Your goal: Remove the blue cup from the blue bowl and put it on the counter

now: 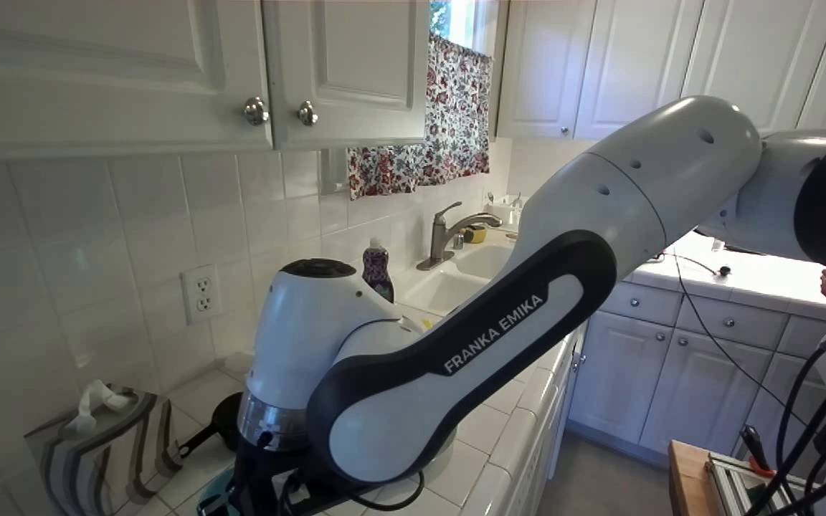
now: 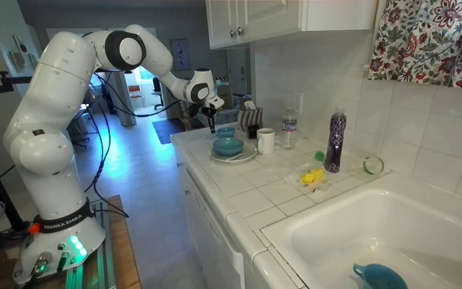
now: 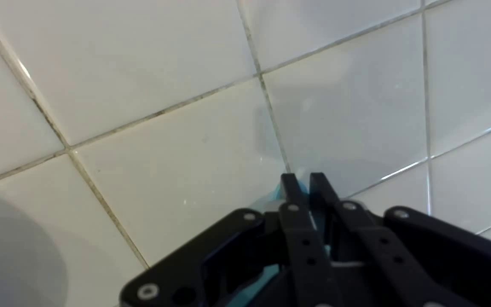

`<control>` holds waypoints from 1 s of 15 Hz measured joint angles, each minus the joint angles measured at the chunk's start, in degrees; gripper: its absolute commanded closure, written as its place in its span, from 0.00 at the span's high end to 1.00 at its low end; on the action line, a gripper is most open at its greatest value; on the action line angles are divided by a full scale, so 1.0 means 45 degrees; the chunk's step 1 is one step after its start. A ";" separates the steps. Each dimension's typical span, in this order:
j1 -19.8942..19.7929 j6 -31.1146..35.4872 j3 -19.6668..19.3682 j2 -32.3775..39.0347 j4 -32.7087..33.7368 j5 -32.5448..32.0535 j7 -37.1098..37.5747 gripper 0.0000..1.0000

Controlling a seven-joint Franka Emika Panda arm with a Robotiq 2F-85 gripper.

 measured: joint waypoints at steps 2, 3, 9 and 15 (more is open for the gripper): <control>0.0000 0.0000 0.0001 0.0009 0.0009 0.0017 -0.0001 0.44; 0.0000 0.0000 0.0002 0.0010 0.0023 0.0024 -0.0001 0.51; 0.0000 -0.0006 0.0004 0.0021 0.0123 0.0147 -0.0001 0.92; 0.0147 -0.0039 -0.0169 -0.0439 -0.0163 0.0214 0.0652 1.00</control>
